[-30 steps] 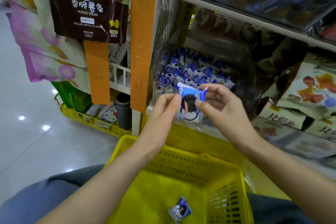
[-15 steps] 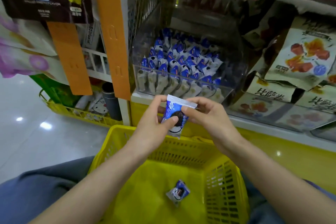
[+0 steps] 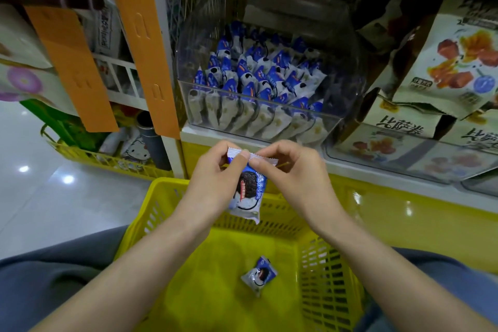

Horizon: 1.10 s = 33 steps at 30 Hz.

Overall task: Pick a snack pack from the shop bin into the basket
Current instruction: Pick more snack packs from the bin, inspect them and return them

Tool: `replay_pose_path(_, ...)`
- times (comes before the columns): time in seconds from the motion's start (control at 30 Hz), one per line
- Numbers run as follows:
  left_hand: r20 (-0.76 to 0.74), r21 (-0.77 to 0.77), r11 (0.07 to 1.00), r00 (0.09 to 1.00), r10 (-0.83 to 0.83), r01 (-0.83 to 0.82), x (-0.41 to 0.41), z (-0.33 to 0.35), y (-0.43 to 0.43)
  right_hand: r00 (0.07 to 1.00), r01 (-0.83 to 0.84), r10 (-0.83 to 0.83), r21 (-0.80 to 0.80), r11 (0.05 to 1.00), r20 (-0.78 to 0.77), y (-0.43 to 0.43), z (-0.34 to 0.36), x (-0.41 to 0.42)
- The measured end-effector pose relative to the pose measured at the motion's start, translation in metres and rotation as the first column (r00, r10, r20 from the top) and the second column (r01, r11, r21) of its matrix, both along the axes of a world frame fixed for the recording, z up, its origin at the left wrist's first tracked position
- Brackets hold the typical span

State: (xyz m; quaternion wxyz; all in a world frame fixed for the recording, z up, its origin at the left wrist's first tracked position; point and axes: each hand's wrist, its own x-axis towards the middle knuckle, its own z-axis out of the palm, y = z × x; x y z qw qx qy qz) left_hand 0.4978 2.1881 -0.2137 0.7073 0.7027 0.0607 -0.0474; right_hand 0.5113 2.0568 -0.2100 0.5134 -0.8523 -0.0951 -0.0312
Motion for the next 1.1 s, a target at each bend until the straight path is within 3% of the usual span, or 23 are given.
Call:
replay_pose_path(0.07, -0.006, -0.015, 1.000, 1.000, 0.001, -0.001, 0.000, -0.001, -0.001, 0.991, -0.002, 0.021, -0.142, 0.990, 0.134, -0.001, 0.001, 0.000)
replay_pose_path(0.13, -0.011, -0.040, 0.999, 1.000, -0.002, 0.002, 0.000, -0.001, -0.001, 0.991, 0.006, 0.012, -0.131, 0.991, 0.136, -0.002, 0.001, 0.000)
replay_pose_path(0.27, -0.074, -0.081, 0.996, 0.996, -0.047, 0.041, 0.003, 0.002, 0.000, 0.992, 0.122, -0.117, 0.121, 0.985, -0.049, -0.004, 0.003, 0.006)
replay_pose_path(0.37, -0.066, -0.086, 0.996, 0.998, 0.006, -0.012, 0.003, 0.003, -0.001, 0.959, 0.246, -0.179, 0.338, 0.908, -0.218, -0.008, 0.008, 0.010)
replay_pose_path(0.43, -0.020, -0.128, 0.990, 0.998, 0.065, -0.067, 0.004, 0.004, 0.000, 0.934, 0.289, -0.146, 0.448, 0.846, -0.326, -0.009, 0.011, 0.008)
replay_pose_path(0.5, 0.031, -0.154, 0.981, 0.992, 0.123, -0.117, 0.006, 0.004, 0.002, 0.930, 0.254, -0.078, 0.477, 0.842, -0.358, -0.009, 0.010, 0.004)
replay_pose_path(0.7, 0.137, -0.161, 0.971, 0.970, 0.202, -0.179, 0.011, 0.007, 0.006, 0.945, 0.043, 0.071, 0.336, 0.941, -0.319, -0.009, 0.005, 0.000)
replay_pose_path(0.8, 0.142, -0.169, 0.967, 0.966, 0.217, -0.193, 0.011, 0.006, 0.004, 0.960, 0.018, 0.027, 0.159, 0.987, -0.278, -0.012, 0.000, -0.002)
replay_pose_path(0.93, 0.153, -0.132, 0.975, 0.968, 0.200, -0.181, 0.011, 0.006, 0.005, 0.996, 0.039, -0.054, -0.216, 0.976, -0.064, -0.017, -0.003, -0.008)
replay_pose_path(1.1, 0.279, 0.172, 0.985, 0.960, -0.020, -0.029, 0.010, 0.003, 0.001, 1.000, -0.016, 0.015, -0.037, 0.999, -0.007, -0.013, 0.001, -0.011)
